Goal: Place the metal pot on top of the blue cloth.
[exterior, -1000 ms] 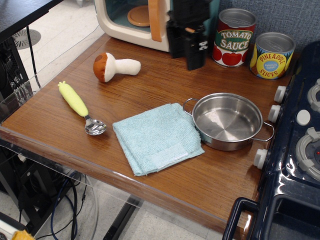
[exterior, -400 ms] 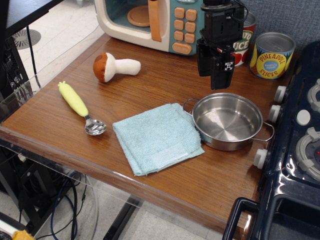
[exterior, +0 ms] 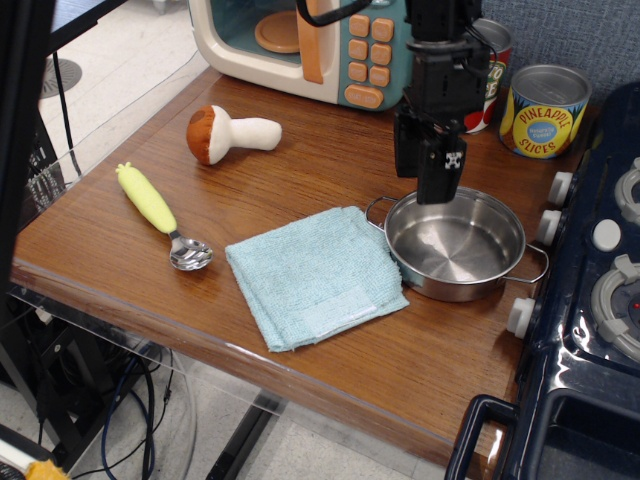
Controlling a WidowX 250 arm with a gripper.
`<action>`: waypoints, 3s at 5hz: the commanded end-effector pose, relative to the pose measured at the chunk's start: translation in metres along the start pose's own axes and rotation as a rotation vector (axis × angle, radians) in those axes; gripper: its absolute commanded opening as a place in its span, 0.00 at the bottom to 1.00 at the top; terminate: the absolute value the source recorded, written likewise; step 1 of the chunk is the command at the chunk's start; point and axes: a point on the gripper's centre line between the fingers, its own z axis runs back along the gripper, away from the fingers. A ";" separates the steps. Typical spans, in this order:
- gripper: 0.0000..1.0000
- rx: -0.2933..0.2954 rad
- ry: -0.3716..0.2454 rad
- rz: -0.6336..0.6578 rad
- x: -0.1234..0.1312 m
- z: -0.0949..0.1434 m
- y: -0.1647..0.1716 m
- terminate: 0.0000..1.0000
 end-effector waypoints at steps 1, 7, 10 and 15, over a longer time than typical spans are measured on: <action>0.00 0.036 -0.011 -0.034 0.001 0.011 -0.008 0.00; 0.00 0.088 -0.091 -0.010 -0.006 0.049 -0.003 0.00; 0.00 0.153 -0.211 0.093 -0.045 0.113 0.008 0.00; 0.00 0.094 0.036 0.215 -0.137 0.044 -0.013 0.00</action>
